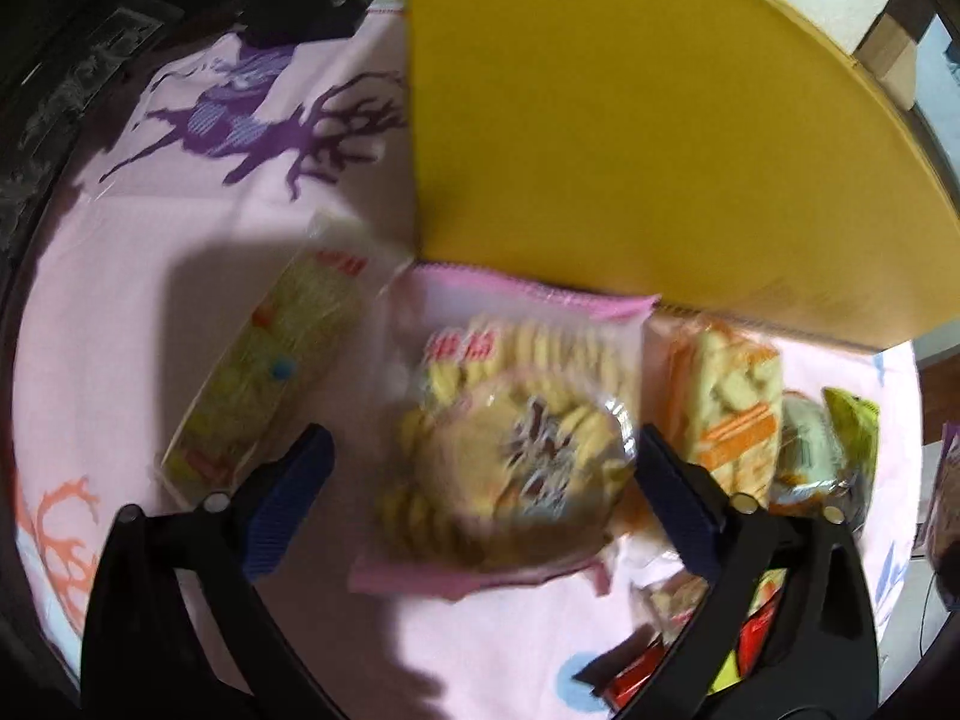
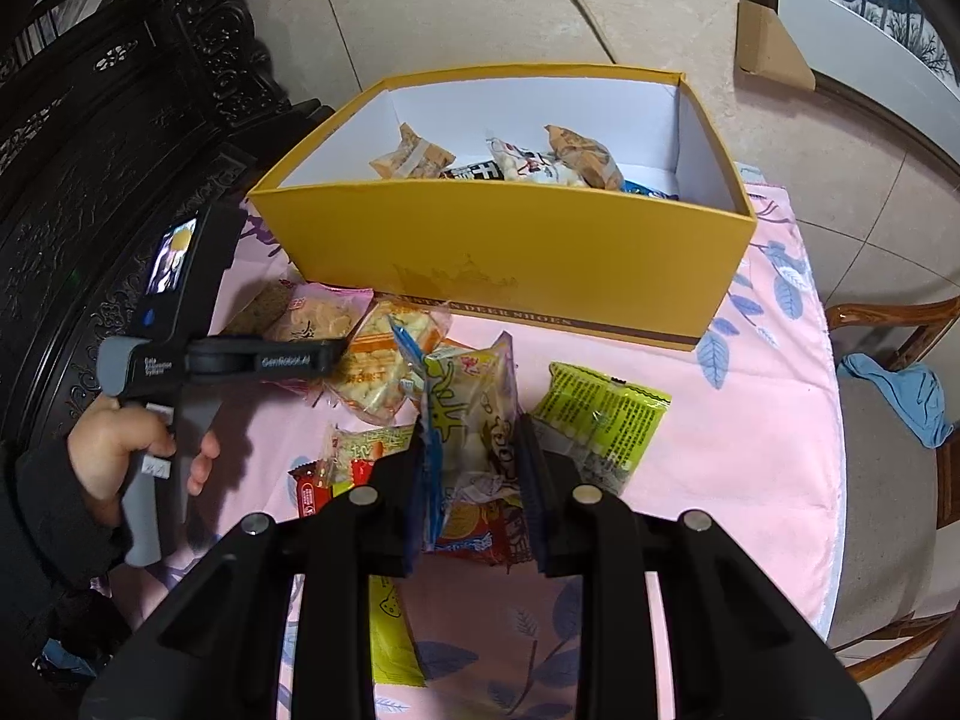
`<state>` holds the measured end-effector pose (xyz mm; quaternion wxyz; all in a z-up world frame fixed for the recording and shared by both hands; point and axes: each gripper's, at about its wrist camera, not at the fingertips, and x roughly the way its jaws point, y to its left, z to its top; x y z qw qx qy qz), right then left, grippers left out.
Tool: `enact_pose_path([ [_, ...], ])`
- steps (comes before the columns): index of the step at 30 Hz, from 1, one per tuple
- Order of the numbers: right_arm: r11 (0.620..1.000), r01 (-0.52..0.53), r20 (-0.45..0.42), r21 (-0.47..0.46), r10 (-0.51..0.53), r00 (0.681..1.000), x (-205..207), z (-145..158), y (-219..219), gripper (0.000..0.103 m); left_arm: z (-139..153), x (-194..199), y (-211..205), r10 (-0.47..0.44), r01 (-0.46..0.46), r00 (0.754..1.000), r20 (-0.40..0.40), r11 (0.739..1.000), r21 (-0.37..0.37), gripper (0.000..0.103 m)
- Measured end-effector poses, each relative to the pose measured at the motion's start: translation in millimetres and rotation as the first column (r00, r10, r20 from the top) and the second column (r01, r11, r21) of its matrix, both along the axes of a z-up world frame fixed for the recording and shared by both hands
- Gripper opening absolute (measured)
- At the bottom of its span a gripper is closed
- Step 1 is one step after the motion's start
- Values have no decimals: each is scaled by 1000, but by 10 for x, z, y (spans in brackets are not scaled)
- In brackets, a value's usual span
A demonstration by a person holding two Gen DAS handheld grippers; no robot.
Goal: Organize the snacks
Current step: 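Grasp the small blue-tabbed snack packet with the right gripper while the left grasps the pink cracker pack, then drop the packet and pink cracker pack into the yellow box, opening both grippers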
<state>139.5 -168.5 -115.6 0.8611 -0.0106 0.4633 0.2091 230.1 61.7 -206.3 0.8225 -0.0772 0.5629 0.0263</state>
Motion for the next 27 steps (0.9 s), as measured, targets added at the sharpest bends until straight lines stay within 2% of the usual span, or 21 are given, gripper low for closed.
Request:
enact_pose_path([
  [1,1000,1,0,0,-1,1000,1,4,-3,27,19,8,-43,-25,25,1000,7,999,33,80],
  [2,1000,4,2,1,-4,1000,1,8,-12,27,31,12,-69,-42,42,999,11,998,45,67],
  [6,1000,14,9,8,-14,1000,2,29,-27,27,84,-79,-66,-38,38,999,20,999,6,51],
  [9,1000,6,18,7,-6,1000,-12,58,-11,27,170,-243,-63,-23,24,999,23,999,-47,50],
  [14,1000,5,16,9,-5,1000,-34,64,12,27,557,-608,-300,-60,68,995,85,993,-97,50],
  [21,1000,13,35,5,-14,999,-57,143,46,27,1041,-683,-563,-78,91,985,154,993,-81,50],
  [27,999,32,77,19,-34,996,-15,308,11,27,1314,-593,-613,-79,96,976,204,993,-74,50],
])
